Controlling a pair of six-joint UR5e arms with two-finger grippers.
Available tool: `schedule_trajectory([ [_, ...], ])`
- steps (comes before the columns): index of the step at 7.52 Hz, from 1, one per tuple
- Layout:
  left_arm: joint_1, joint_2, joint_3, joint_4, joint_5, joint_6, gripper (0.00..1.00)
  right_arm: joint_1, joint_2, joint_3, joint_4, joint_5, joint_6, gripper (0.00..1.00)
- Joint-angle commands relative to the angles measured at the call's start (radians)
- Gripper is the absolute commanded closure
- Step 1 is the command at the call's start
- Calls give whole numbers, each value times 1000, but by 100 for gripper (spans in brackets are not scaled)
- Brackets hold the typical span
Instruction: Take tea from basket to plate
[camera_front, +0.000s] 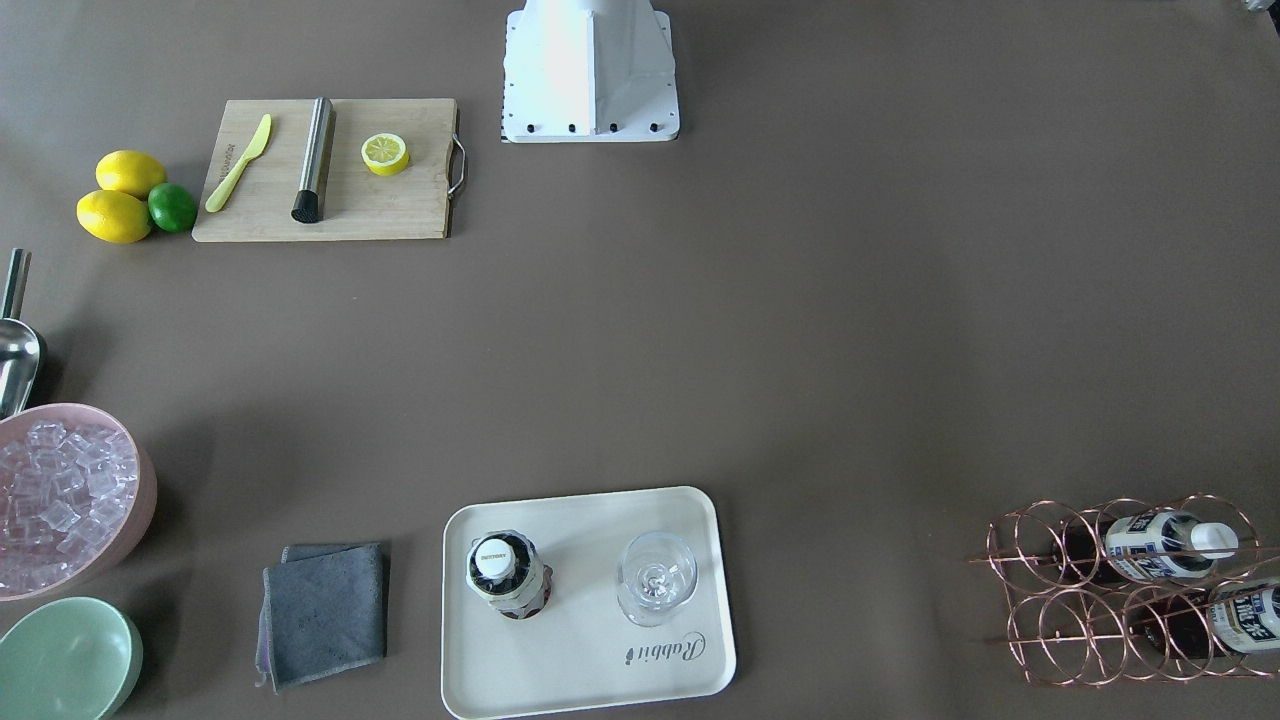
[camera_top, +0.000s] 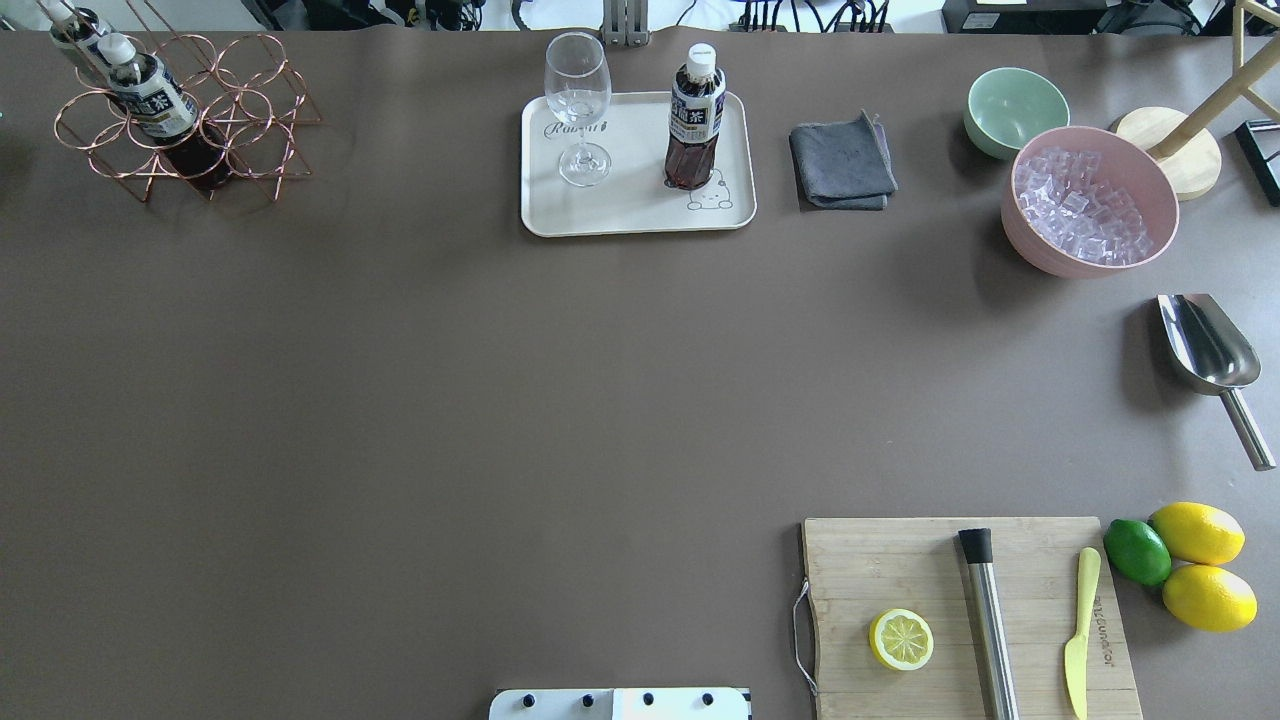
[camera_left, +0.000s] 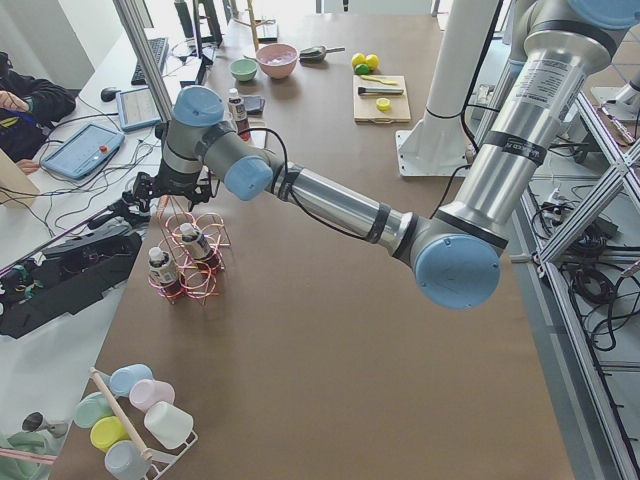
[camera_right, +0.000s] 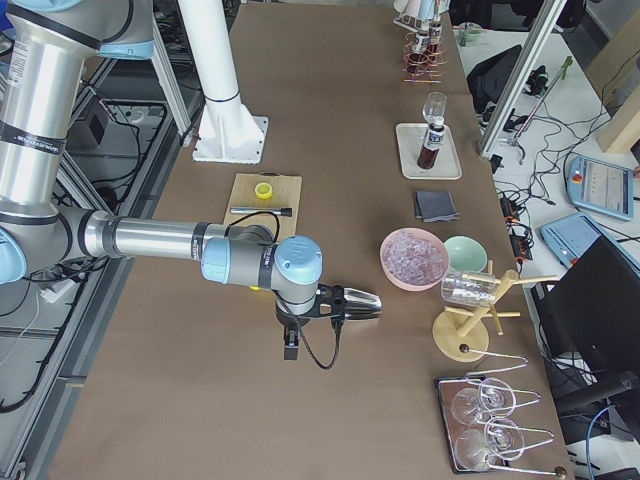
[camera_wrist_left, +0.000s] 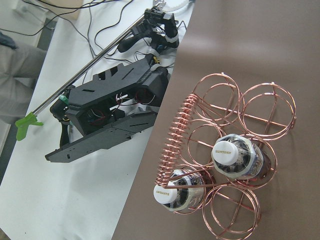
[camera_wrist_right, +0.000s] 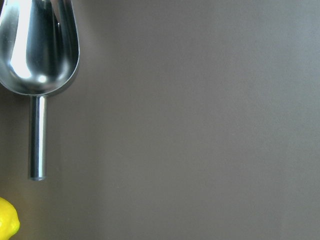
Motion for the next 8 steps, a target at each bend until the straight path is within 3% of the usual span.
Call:
schedule_trajectory([
  [1,-25,133,-52,-170,3,-567,2,0,20,-11,0,-3,1,0],
  [4,-73,159,-31,-47,-50,-846,2,0,27,-19,0,0,0,0],
  [6,-124,164,-27,174,-164,-850,2,0,27,-19,0,2,1,0],
  [8,-153,197,-53,233,-161,-847,2,0,27,-19,0,2,1,0],
])
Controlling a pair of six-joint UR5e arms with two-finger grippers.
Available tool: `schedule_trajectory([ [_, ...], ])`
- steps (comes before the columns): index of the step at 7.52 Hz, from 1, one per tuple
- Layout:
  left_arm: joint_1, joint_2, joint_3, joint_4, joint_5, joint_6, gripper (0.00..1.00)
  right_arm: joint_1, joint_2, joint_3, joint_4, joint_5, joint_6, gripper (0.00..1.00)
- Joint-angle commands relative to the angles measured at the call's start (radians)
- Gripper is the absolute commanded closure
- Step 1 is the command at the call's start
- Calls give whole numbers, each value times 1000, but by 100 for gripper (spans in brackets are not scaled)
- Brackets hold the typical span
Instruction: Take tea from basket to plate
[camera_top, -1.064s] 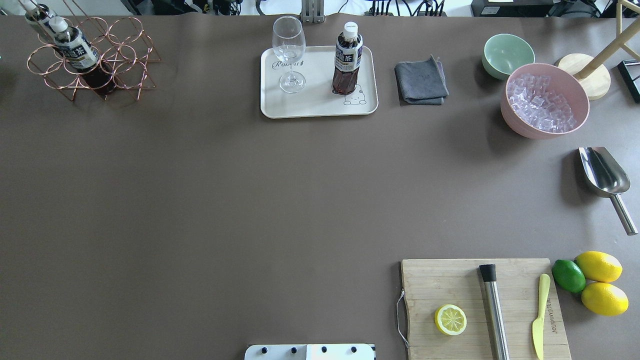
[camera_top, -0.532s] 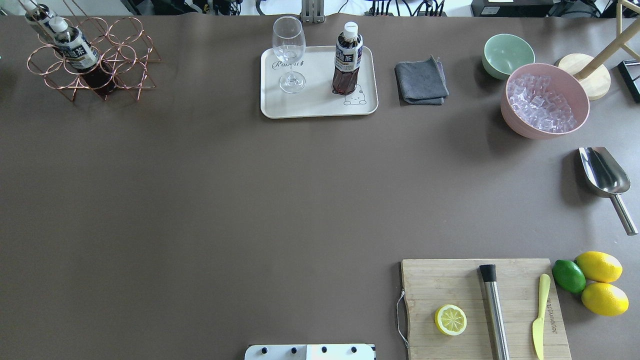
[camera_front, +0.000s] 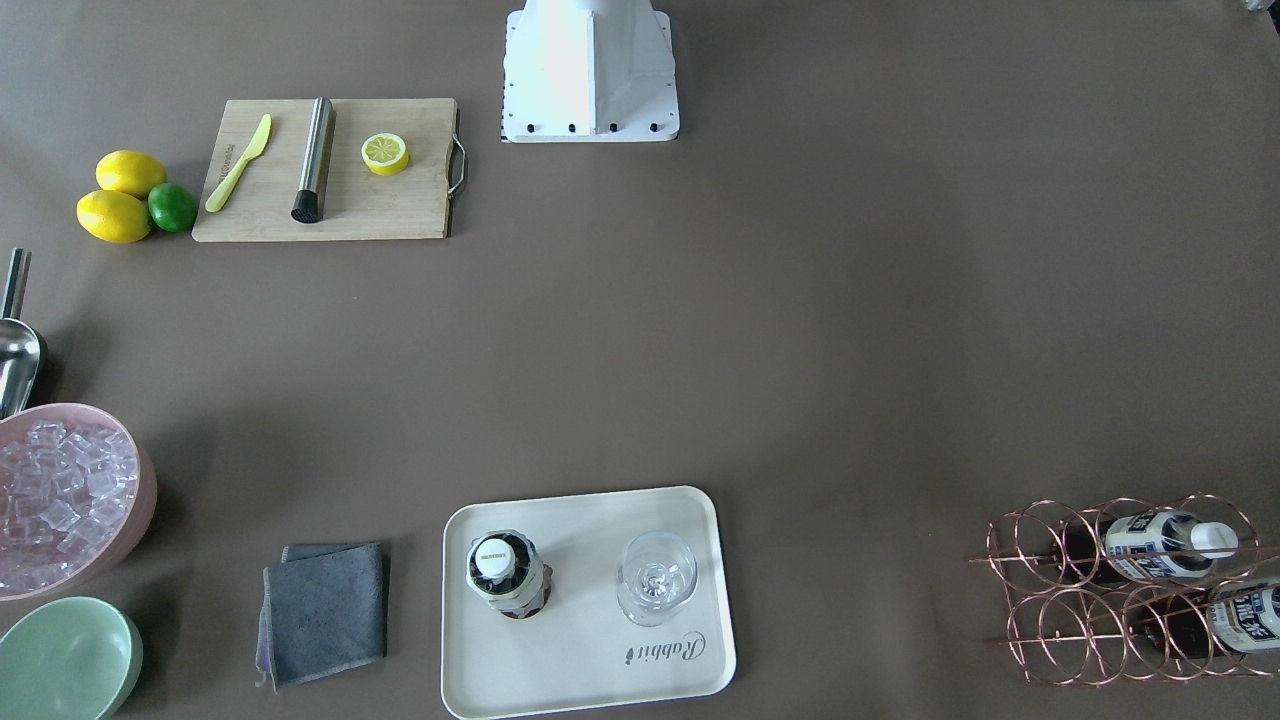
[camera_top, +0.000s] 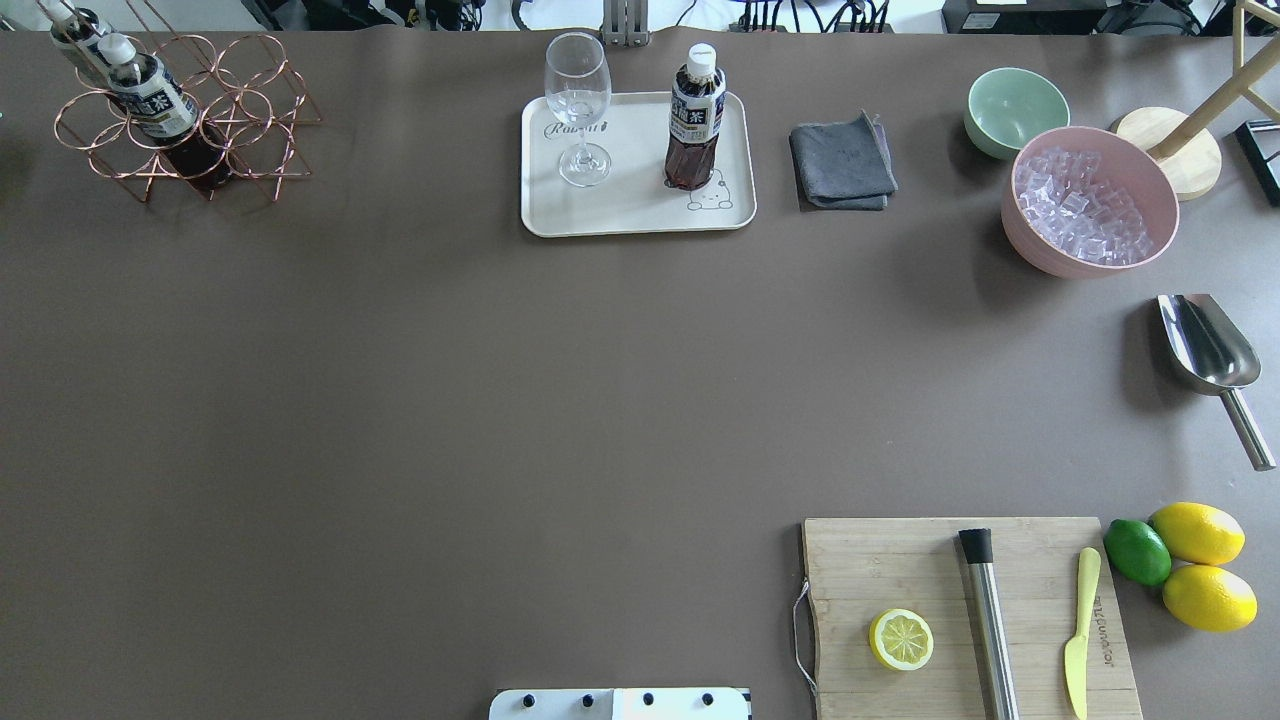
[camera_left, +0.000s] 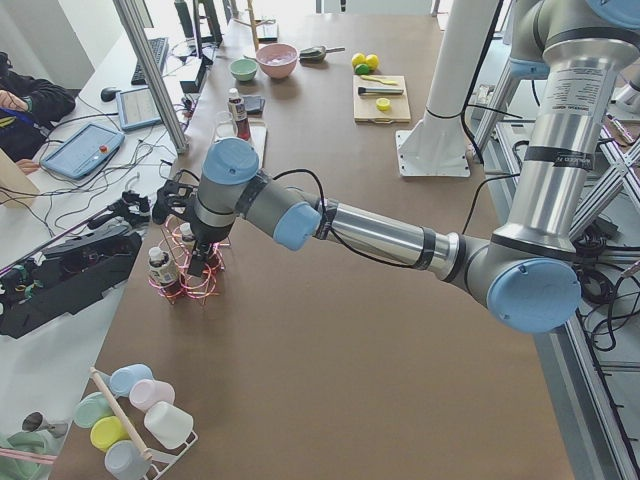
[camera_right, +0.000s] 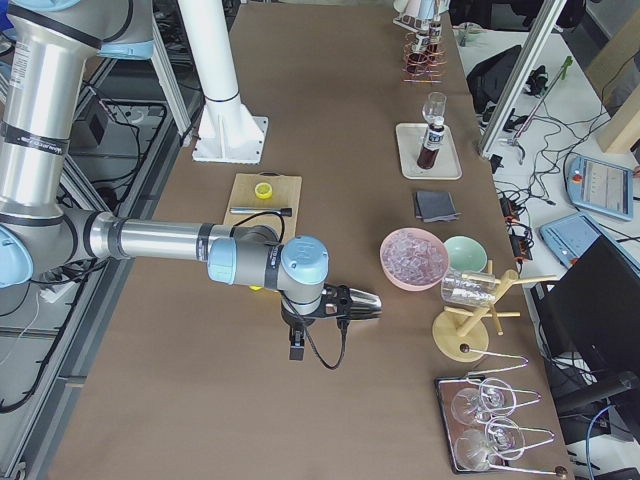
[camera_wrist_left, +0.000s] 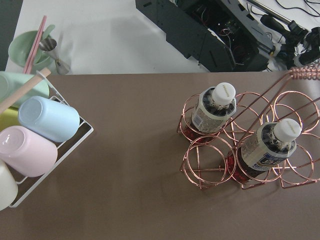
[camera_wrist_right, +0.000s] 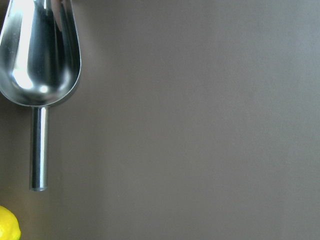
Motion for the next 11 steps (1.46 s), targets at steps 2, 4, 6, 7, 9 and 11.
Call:
schedule_trajectory([
  [2,-29,60,-17,72,-9,-4,2,0,1,1,0,0,-1,0],
  [4,-22,102,2,126,-14,8,2,0,-1,0,0,0,-1,0],
  [6,-12,91,68,203,-15,56,2,0,1,0,0,0,-1,0],
  [7,17,92,90,207,-15,57,2,0,-1,-2,0,0,-1,0],
  [9,68,89,112,209,-9,63,2,0,1,-2,0,0,-1,0],
  [11,67,97,58,296,-15,62,2,0,-1,-2,0,0,-1,0],
])
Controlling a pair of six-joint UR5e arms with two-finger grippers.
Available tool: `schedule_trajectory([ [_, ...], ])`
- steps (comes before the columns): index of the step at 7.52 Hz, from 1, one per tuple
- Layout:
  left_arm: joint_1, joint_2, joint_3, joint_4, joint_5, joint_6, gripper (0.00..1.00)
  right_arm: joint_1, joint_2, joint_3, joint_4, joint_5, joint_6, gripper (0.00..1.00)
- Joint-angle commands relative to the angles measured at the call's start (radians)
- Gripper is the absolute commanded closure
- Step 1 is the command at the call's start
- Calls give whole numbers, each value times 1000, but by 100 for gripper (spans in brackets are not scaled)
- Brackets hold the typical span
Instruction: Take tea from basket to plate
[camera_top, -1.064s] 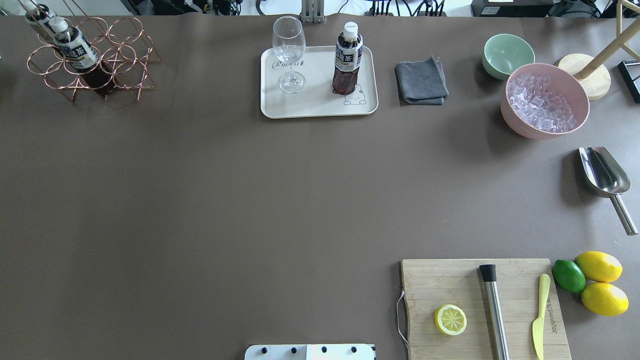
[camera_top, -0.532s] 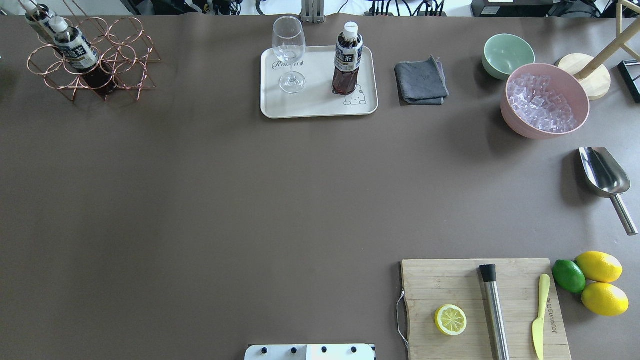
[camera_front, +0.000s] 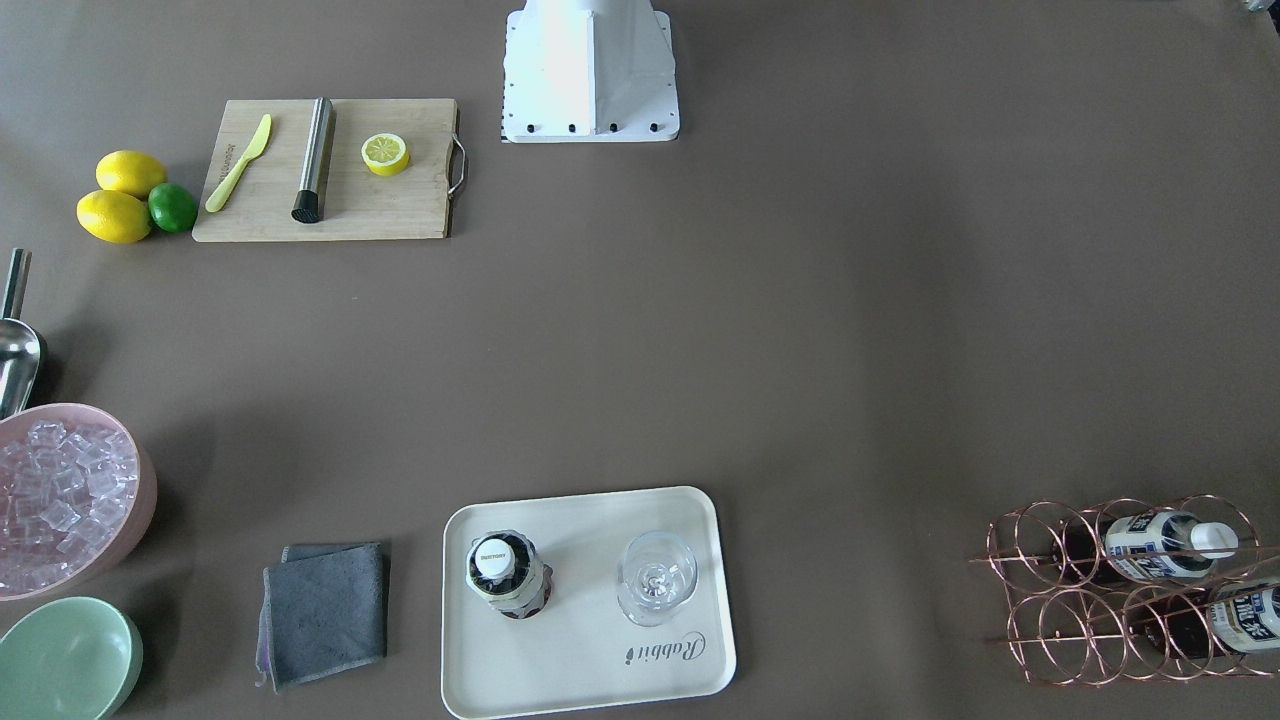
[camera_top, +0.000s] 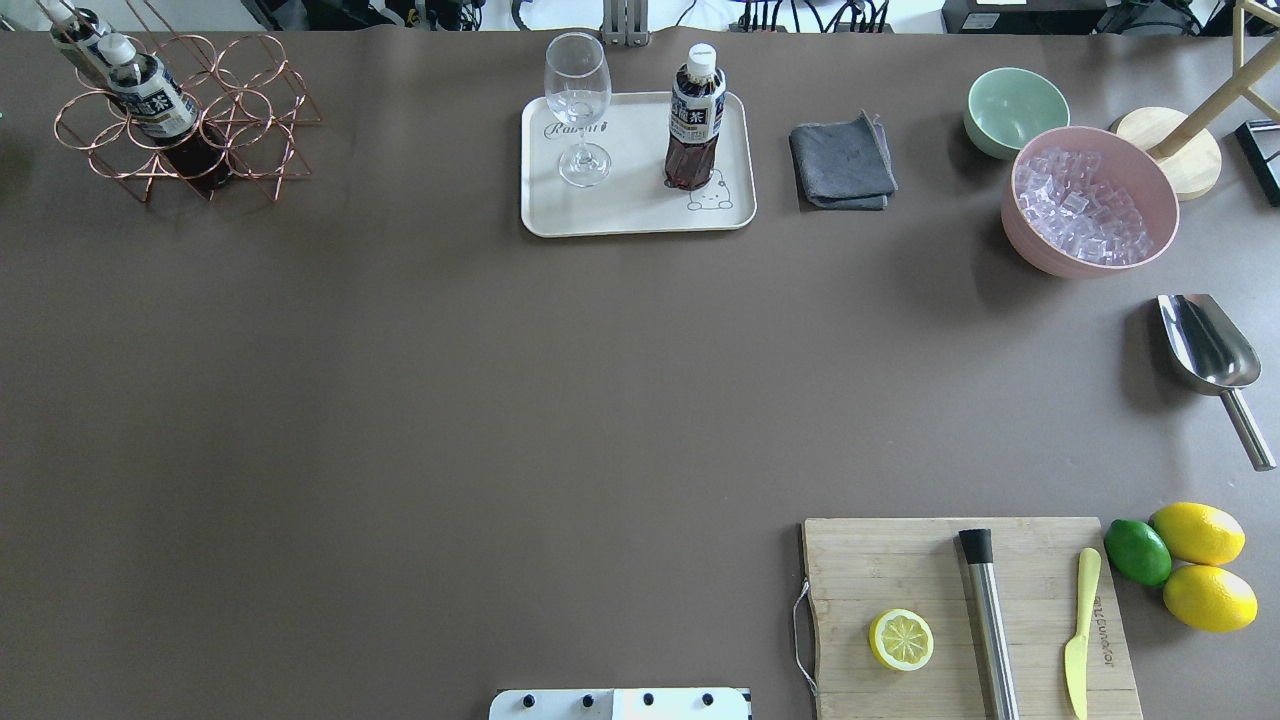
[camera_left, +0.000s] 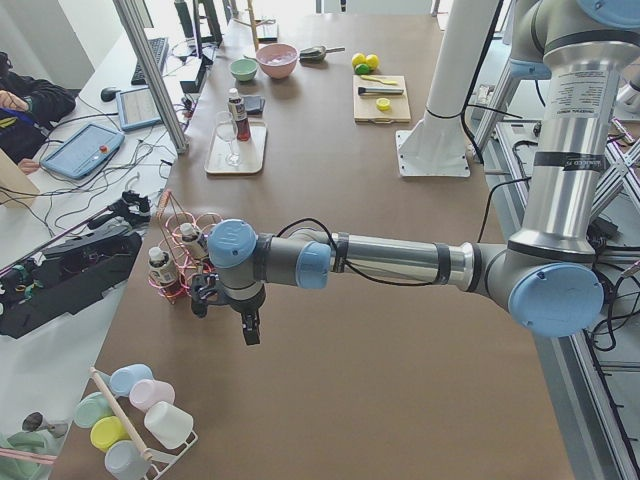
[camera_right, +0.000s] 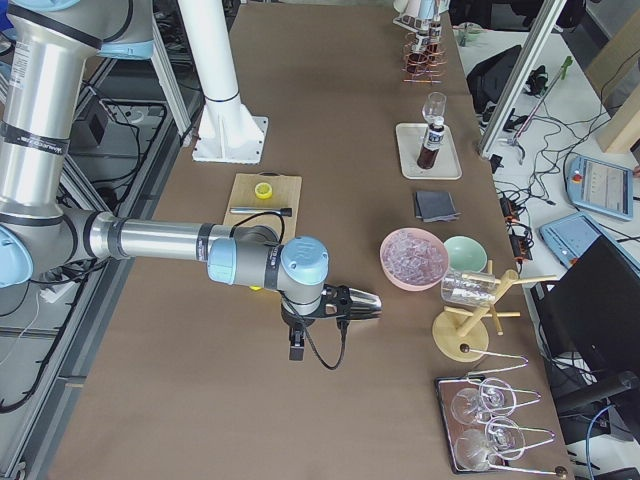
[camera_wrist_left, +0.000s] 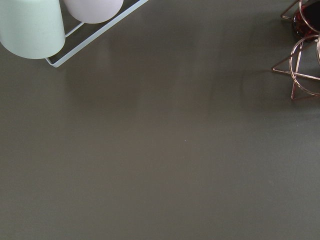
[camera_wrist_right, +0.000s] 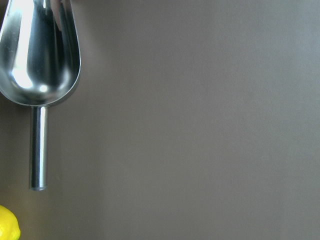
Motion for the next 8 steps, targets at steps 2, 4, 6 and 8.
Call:
schedule_trajectory([
  [2,-2,10,-117,204,3,3,2,0,0,0,0,0,0,0],
  [4,-10,50,-113,203,1,60,2,0,0,0,0,0,0,0],
  [6,-31,75,-100,203,1,129,2,0,0,0,0,0,0,0],
  [8,-34,78,-99,201,1,129,2,0,0,-2,0,0,0,0],
])
